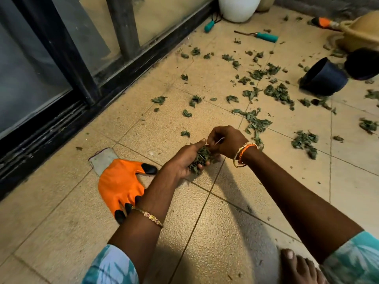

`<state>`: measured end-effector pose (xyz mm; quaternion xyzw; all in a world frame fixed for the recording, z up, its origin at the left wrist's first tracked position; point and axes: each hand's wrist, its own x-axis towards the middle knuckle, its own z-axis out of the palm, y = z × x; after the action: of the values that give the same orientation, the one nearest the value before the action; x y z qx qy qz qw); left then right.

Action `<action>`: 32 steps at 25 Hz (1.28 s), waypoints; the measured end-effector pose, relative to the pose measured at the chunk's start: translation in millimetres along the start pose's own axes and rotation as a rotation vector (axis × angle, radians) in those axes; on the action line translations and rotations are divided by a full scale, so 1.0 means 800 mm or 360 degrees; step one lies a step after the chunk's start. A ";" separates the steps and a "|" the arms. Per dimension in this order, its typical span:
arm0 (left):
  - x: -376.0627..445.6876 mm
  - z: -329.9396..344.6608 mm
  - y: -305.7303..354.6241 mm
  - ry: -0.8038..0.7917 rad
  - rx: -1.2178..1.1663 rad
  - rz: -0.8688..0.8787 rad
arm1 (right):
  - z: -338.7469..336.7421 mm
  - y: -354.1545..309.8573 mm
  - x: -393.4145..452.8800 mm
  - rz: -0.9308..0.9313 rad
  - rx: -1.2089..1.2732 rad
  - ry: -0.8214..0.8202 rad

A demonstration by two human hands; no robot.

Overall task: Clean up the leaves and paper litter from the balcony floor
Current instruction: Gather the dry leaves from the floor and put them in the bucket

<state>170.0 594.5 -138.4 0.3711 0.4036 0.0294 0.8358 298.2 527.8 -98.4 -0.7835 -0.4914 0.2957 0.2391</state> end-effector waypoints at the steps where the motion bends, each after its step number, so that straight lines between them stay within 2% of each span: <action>1: 0.000 -0.001 -0.002 0.0043 0.0004 -0.0006 | 0.004 0.000 0.002 -0.0030 -0.0009 0.0068; 5: -0.001 -0.017 -0.004 0.0307 0.0040 0.0052 | -0.005 0.012 0.008 -0.0161 0.0135 0.0184; 7: -0.005 -0.029 -0.001 0.0405 0.0016 0.0066 | -0.013 0.033 0.009 -0.0093 -0.0017 0.0174; 10: -0.012 -0.040 0.005 0.0515 -0.0073 0.0098 | 0.007 0.064 0.000 -0.0034 -0.0423 -0.0055; 12: -0.013 -0.040 0.002 0.0557 -0.0115 0.0114 | 0.042 0.071 -0.018 -0.0181 -0.0569 -0.0032; 16: -0.015 -0.035 -0.014 0.0525 -0.0172 0.0014 | 0.088 0.076 -0.050 -0.0564 -0.0420 0.0249; 18: -0.019 -0.031 -0.020 0.0522 -0.0197 -0.0024 | 0.083 0.074 -0.045 -0.0599 -0.0531 0.0181; 21: -0.019 -0.030 -0.029 0.0612 -0.0131 -0.0026 | 0.071 0.061 -0.024 -0.0427 -0.0572 0.0109; 25: -0.013 -0.027 -0.045 0.0657 -0.0063 0.0014 | 0.058 0.055 -0.007 -0.0138 -0.0243 0.0004; 29: -0.013 -0.007 -0.047 0.0491 0.0071 0.0066 | 0.030 0.049 -0.007 0.0180 0.0810 -0.0113; 30: -0.014 -0.001 -0.043 0.0408 0.0094 0.0069 | 0.029 0.043 -0.008 0.0171 0.0944 -0.0154; 32: -0.014 0.004 -0.037 0.0303 0.0098 0.0086 | 0.034 0.029 -0.006 0.0037 0.0793 -0.0076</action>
<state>157.5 567.4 -149.0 0.4029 0.4718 0.0745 0.7807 291.9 516.1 -131.9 -0.6987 -0.3999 0.4290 0.4098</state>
